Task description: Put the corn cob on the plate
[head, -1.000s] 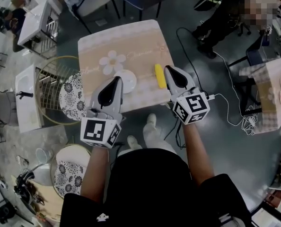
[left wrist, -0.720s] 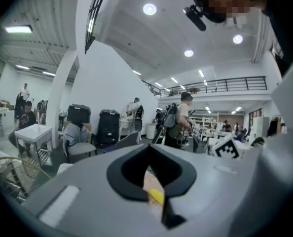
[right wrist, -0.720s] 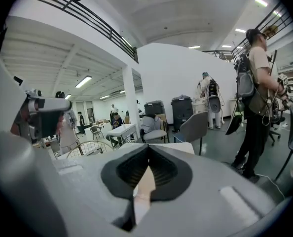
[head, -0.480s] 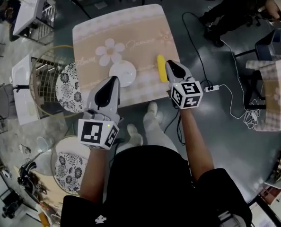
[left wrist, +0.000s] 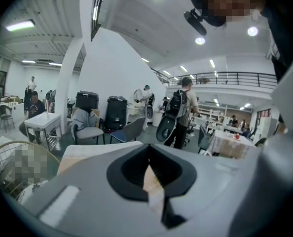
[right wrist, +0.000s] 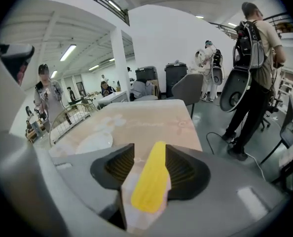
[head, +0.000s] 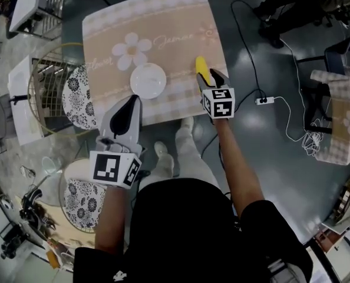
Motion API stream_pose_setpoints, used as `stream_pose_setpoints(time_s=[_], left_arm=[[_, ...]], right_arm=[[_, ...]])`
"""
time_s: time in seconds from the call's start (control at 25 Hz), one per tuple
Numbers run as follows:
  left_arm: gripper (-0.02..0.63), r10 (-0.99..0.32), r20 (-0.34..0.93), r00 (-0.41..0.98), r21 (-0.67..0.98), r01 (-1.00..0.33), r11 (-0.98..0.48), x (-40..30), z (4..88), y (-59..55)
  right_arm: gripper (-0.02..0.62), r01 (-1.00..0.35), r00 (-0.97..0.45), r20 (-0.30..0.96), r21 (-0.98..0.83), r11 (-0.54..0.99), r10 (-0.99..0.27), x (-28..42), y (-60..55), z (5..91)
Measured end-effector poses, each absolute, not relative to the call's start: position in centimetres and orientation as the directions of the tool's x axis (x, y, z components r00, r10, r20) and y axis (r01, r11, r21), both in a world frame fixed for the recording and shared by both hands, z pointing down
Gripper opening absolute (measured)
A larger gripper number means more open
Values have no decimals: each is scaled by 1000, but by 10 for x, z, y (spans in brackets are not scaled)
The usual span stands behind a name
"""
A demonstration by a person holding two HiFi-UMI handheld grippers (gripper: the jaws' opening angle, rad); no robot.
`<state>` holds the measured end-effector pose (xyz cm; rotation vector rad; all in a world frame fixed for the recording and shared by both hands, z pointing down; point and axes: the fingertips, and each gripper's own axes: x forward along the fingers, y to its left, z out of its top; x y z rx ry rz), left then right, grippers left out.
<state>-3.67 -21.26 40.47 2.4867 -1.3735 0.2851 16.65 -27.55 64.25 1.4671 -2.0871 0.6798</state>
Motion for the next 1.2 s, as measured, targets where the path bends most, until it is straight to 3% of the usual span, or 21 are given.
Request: stream_pose_setpoints(time_s=[0.28, 0.52, 1.2], left_arm=[[8, -796, 342, 500, 142, -865, -482, -40, 419, -208], [8, -798, 362, 481, 143, -875, -463, -46, 428, -208], [8, -813, 379, 442, 152, -896, -417, -57, 438, -206]], right_arm=[[261, -946, -292, 726, -122, 301, -622, 166, -276, 691], [289, -946, -283, 762, -123, 299, -583, 164, -280, 715], [302, -952, -212, 797, -38, 302, -566, 162, -282, 738]])
